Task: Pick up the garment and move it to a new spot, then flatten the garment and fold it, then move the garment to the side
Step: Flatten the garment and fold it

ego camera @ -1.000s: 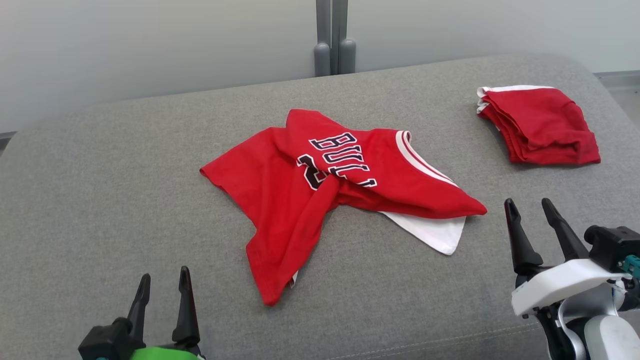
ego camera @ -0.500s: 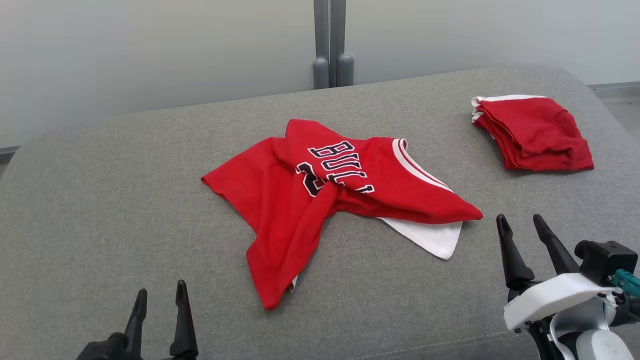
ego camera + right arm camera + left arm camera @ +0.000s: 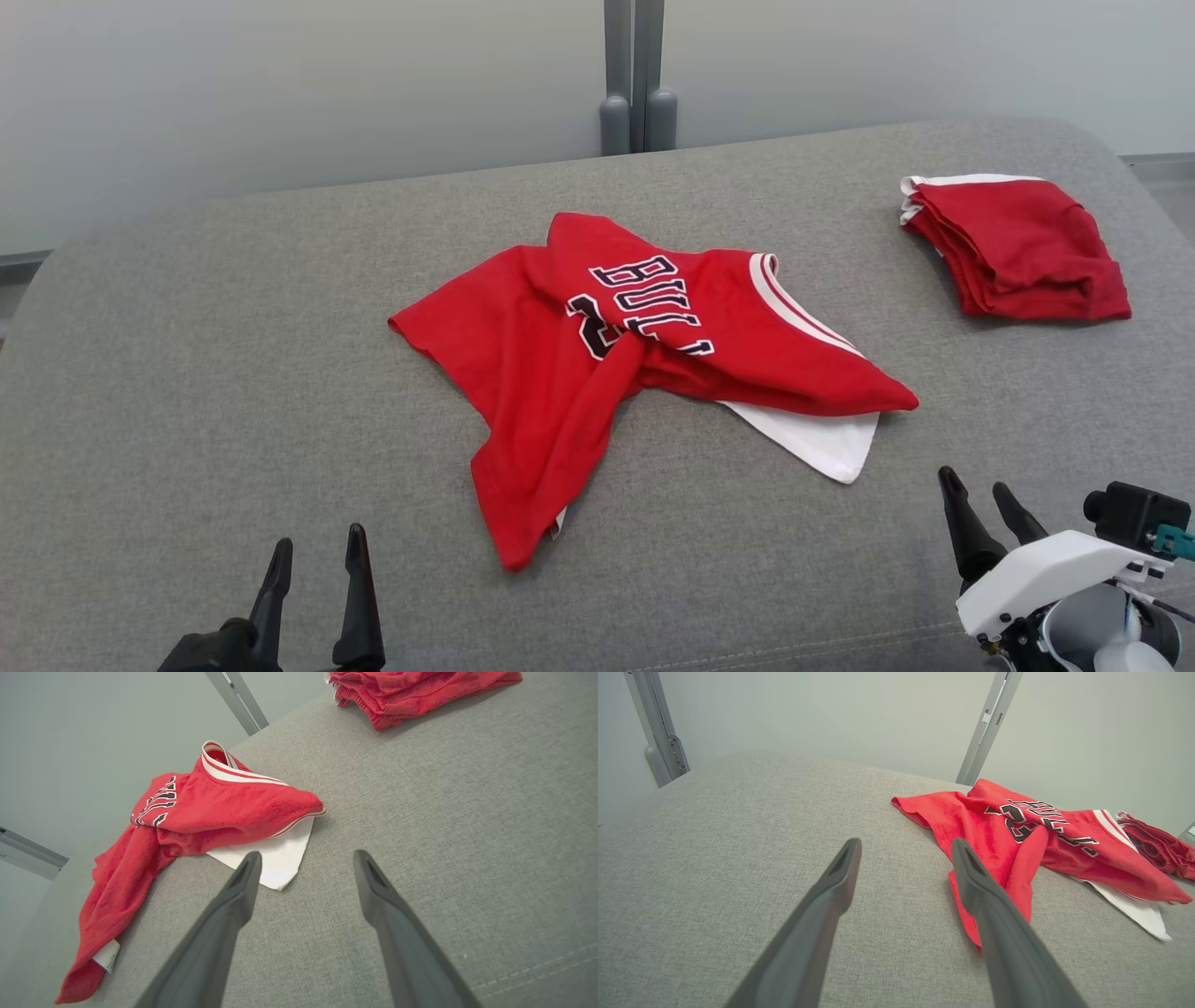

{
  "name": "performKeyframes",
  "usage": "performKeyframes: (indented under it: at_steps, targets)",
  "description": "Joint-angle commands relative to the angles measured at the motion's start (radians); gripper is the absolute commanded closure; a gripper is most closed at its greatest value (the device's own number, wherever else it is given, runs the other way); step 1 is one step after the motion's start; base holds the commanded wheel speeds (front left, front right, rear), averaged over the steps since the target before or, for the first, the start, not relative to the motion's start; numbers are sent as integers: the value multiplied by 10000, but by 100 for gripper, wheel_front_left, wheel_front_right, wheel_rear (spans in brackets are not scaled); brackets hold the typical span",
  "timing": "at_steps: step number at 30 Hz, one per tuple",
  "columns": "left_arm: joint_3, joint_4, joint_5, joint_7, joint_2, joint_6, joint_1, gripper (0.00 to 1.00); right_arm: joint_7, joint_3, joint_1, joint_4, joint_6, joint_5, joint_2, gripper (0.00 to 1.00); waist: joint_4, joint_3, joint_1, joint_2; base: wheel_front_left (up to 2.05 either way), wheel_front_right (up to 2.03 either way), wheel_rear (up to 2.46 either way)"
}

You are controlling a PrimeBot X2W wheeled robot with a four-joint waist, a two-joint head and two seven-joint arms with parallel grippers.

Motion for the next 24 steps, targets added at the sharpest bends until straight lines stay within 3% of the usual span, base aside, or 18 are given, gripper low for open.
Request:
performKeyframes:
  at_steps: [1, 8, 24]
  targets:
    - [-46, 19, 89, 22, 35, -52, -168, 0, 68, -93, -302, 488, 3, 260, -11, 0, 161, 149, 0, 0, 0, 0, 0]
    - [-225, 57, 150, 50, -10, -93, -371, 0, 131, 119, -1183, 2481, 3, 1361, -14, 0, 586, 466, 0, 0, 0, 0, 0]
    - [-367, 378, 94, -91, -58, -272, -721, 0, -408, 30, -3245, 6241, -8, 1839, 14, 0, 1708, 1012, 0, 0, 0, 0, 0]
